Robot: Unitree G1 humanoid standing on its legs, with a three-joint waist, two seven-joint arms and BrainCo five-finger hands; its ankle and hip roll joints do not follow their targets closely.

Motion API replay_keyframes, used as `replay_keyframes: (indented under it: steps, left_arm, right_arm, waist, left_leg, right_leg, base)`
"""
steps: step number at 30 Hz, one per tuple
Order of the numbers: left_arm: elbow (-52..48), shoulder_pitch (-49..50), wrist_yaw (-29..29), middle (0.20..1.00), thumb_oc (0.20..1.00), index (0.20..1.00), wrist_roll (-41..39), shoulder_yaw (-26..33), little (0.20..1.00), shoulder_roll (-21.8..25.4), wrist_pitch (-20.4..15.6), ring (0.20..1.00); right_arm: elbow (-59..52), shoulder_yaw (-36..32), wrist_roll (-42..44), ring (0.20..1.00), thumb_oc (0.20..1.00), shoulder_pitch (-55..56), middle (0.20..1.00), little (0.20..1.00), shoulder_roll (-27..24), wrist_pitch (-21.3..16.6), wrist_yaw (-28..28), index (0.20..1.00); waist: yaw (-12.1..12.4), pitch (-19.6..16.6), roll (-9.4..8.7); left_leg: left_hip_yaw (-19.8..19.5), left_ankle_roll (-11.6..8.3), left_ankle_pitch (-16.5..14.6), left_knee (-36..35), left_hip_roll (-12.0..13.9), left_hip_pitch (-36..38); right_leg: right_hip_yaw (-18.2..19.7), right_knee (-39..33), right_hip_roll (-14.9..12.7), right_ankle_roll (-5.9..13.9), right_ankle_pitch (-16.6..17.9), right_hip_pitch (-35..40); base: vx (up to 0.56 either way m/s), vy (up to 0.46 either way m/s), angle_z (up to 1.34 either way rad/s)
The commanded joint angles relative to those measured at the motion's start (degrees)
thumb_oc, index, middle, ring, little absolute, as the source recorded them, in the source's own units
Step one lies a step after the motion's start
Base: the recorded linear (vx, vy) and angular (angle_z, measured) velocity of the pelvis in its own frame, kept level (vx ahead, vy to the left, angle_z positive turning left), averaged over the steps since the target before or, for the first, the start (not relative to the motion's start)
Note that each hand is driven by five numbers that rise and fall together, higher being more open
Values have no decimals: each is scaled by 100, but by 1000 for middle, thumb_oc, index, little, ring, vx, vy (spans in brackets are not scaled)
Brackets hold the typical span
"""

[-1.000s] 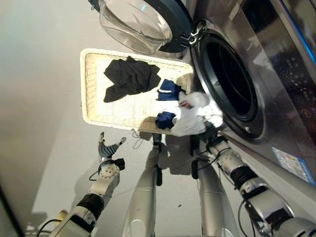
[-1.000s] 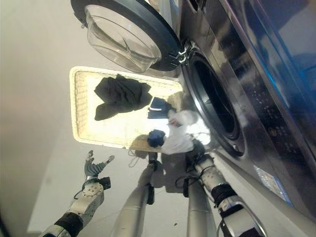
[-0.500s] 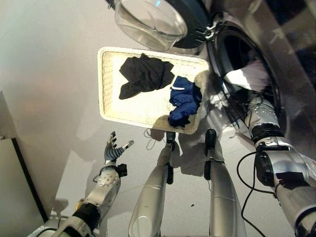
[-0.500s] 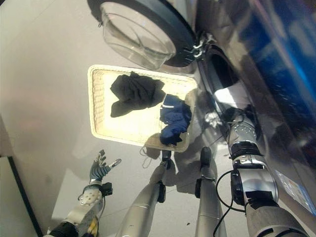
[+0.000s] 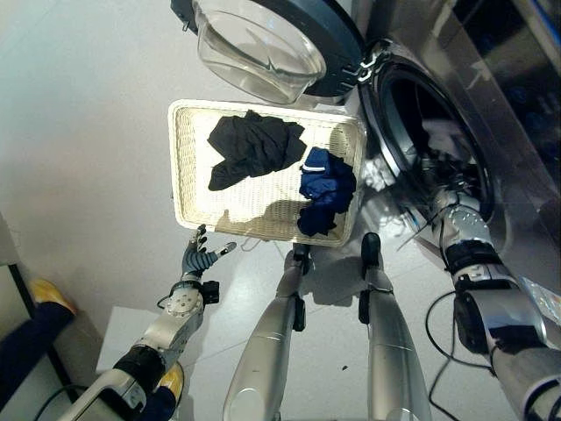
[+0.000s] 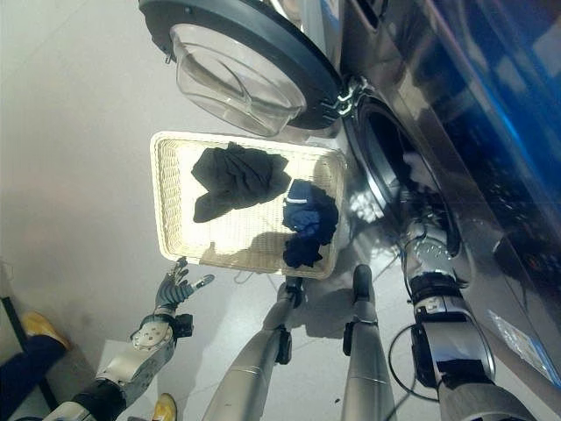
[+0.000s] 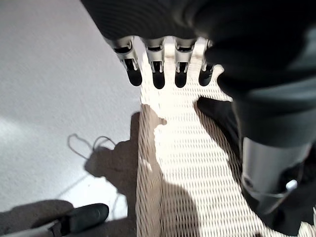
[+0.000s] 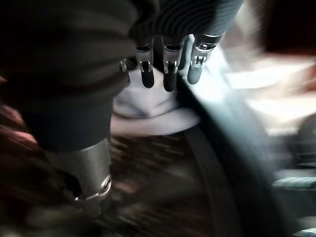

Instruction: Put the clothes into the washing machine.

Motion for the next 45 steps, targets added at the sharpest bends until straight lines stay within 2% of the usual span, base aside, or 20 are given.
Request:
replay_keyframes:
  steps: [1,5,9,14,16,19,22,23,24,26,29,33,34,36,39,45]
  left_arm:
    - [332,-47,333,1000,1000,1000,244,153,1000,-487,-393,1000]
    - [391,-94,639,1000,1000,1000,404,199,1000,-692,-702,1000]
    - [301,-179,1191,1000,1000,1000,775,322,1000,-898,-1011,1000]
    - [93,-241,2062,1000,1000,1000,1645,459,1000,-878,-995,1000]
    - [-34,-385,2750,1000,1000,1000,2339,520,1000,-730,-648,1000]
    - [-8,-683,3049,1000,1000,1000,2623,685,1000,-562,-306,1000]
    - [100,-1010,3176,1000,1000,1000,2901,863,1000,-395,-27,1000]
    - [162,-1117,3160,1000,1000,1000,2916,921,1000,-353,25,1000]
    - [288,-1328,3134,1000,1000,1000,2969,1021,1000,-266,197,1000]
    - [448,-1584,3096,1000,1000,1000,3032,1114,1000,-176,426,1000]
    - [790,-2006,3022,1000,1000,1000,2971,1216,1000,-4,805,1000]
    - [1226,-2581,2852,1000,1000,1000,2692,1159,1000,235,1218,1000]
    - [1414,-2832,2697,1000,1000,1000,2679,1126,1000,314,1482,1000]
    - [1607,-3076,2548,1000,1000,1000,2485,1058,1000,401,1626,1000]
    - [2145,-3634,2042,1000,1000,1000,2357,900,1000,556,2078,1000]
    - [3239,-4487,1600,1000,1000,1000,1886,688,1000,843,2366,1000]
  right_arm:
    - [37,358,-705,1000,1000,673,1000,1000,-244,202,1067,1000]
    - [-14,525,-877,1000,1000,497,1000,1000,-5,-17,1226,1000]
    - [-247,496,-781,1000,1000,349,1000,1000,263,-360,901,1000]
    - [-445,437,-1036,1000,1000,417,1000,1000,388,-619,572,1000]
    - [-478,486,-1684,1000,1000,475,1000,1000,424,-793,252,1000]
    - [-420,660,-3122,1000,1000,556,1000,1000,416,-1000,-205,1000]
    - [-428,1065,-4811,1000,1000,681,1000,1000,343,-1155,-713,1000]
    - [-457,1164,-5089,1000,1000,717,1000,1000,318,-1188,-813,1000]
    - [-553,1471,-6044,1000,1000,827,1000,1000,197,-1159,-1005,1000]
    - [-730,1852,-7006,1000,1000,961,1000,1000,44,-1068,-1211,1000]
    - [-1039,2341,-7859,1000,1000,1103,1000,1000,-171,-920,-1284,1000]
    - [-1317,2714,-7872,1000,1000,1311,1000,1000,-277,-812,-1263,1000]
    - [-1386,2788,-7828,1000,1000,1405,1000,1000,-294,-847,-1209,1000]
    - [-1462,2835,-7804,1000,1000,1454,1000,1000,-285,-854,-1212,1000]
    - [-1716,2944,-7716,1000,1000,1667,1000,1000,-264,-904,-1215,1000]
    - [-2186,3060,-7668,1000,1000,1947,1000,1000,-322,-1027,-1195,1000]
  waist:
    - [-113,-59,265]
    - [-78,-59,254]
    - [-62,-59,232]
    - [-55,-59,193]
    - [-55,-59,135]
    - [-94,-59,23]
    - [-161,-59,-122]
    - [-189,-59,-163]
    - [-257,-59,-252]
    - [-349,-59,-359]
    - [-508,-59,-535]
    - [-712,-59,-739]
    - [-800,-59,-809]
    - [-905,-59,-877]
    - [-1113,-59,-1027]
    - [-1477,-59,-1222]
  left_leg:
    - [-12,-173,-119,481,-235,-600]
    - [2,-170,-32,395,-219,-645]
    - [-19,-152,-21,328,-243,-621]
    - [-42,-139,2,267,-256,-609]
    - [-45,-140,7,276,-242,-617]
    - [-23,-148,6,298,-207,-637]
    - [17,-158,-20,377,-176,-686]
    - [24,-159,-24,415,-171,-725]
    - [41,-163,-69,528,-162,-778]
    - [52,-177,-173,708,-154,-823]
    - [74,-181,-225,914,-151,-960]
    - [170,-194,-437,1230,-133,-1049]
    - [224,-195,-502,1310,-122,-1066]
    - [282,-194,-522,1392,-132,-1128]
    - [466,-182,-746,1629,-107,-1185]
    - [688,-153,-1040,2036,-86,-1446]
  right_leg:
    - [-378,-495,166,2,505,-153]
    - [-380,-544,223,-12,564,-189]
    - [-352,-584,273,-10,572,-170]
    - [-349,-646,284,-6,622,-158]
    - [-363,-659,282,0,650,-155]
    - [-366,-662,302,2,684,-176]
    - [-354,-677,316,-8,727,-222]
    - [-345,-683,324,-10,750,-257]
    - [-322,-674,332,-15,762,-312]
    - [-284,-653,332,-10,746,-355]
    - [-205,-648,369,-22,811,-504]
    - [-75,-616,418,-33,811,-626]
    - [-23,-615,440,-30,815,-654]
    - [28,-623,436,-29,869,-736]
    - [124,-590,467,-10,860,-830]
    - [262,-573,454,45,956,-1143]
  base:
    - [-45,-5,-6]
    - [-31,28,-15]
    - [-23,43,-9]
    - [-15,35,9]
    - [-15,37,12]
    - [-18,45,10]
    - [-16,52,5]
    - [-9,73,1]
    - [-12,78,0]
    - [-2,90,1]
    - [-6,89,1]
    - [2,97,-10]
    - [-20,99,-8]
    - [-18,81,-6]
    - [6,99,-21]
    - [22,112,-6]
